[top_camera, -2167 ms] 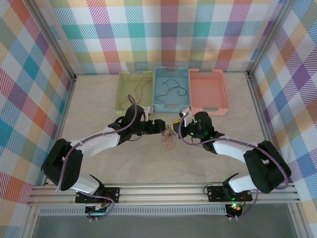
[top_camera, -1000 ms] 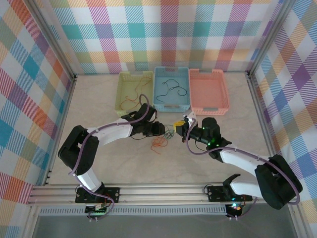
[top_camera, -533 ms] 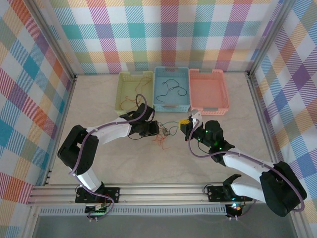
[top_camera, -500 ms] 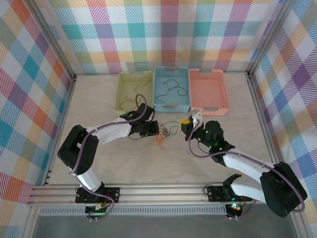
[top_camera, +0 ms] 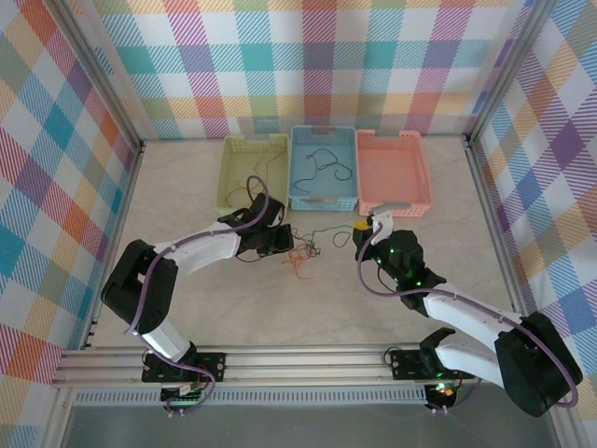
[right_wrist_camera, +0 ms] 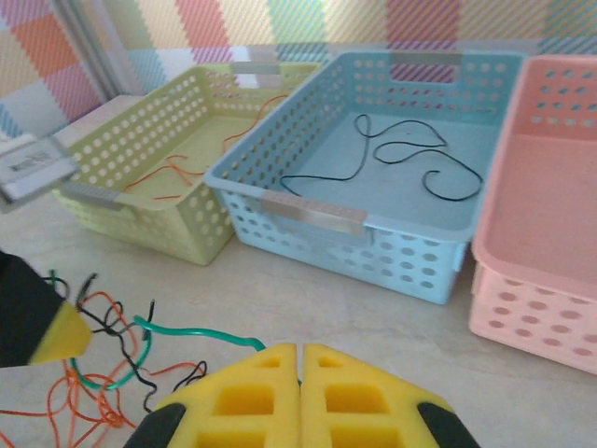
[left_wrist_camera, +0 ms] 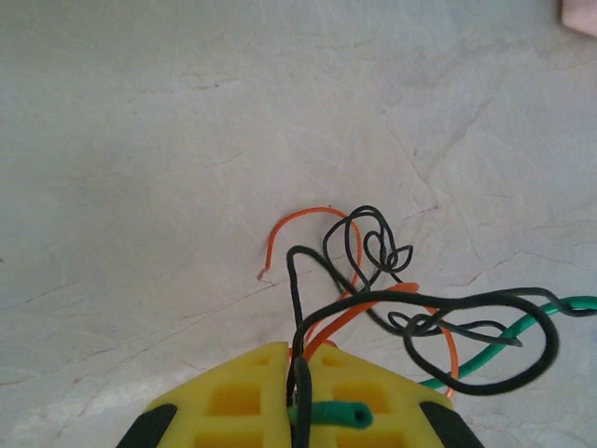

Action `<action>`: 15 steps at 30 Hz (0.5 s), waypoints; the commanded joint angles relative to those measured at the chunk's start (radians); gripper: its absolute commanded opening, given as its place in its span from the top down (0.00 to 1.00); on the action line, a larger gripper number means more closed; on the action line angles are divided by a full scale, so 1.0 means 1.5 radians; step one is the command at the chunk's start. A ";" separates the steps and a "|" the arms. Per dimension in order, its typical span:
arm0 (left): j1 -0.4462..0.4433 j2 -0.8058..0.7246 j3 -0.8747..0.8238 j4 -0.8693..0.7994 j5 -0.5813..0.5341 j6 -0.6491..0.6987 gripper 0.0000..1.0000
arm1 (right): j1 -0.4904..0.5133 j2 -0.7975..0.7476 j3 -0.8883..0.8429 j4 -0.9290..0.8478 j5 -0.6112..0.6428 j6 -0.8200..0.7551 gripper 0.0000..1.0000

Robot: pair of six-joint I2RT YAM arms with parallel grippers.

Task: Untangle the cables

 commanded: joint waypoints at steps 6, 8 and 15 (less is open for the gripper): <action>0.033 -0.053 -0.038 -0.017 -0.033 -0.017 1.00 | -0.021 -0.023 0.003 -0.023 0.139 0.071 1.00; 0.036 -0.056 -0.041 -0.017 -0.035 -0.019 1.00 | -0.023 -0.024 0.003 -0.027 0.153 0.078 1.00; 0.059 -0.098 -0.061 -0.013 -0.048 -0.023 1.00 | -0.040 -0.024 0.007 -0.056 0.173 0.109 1.00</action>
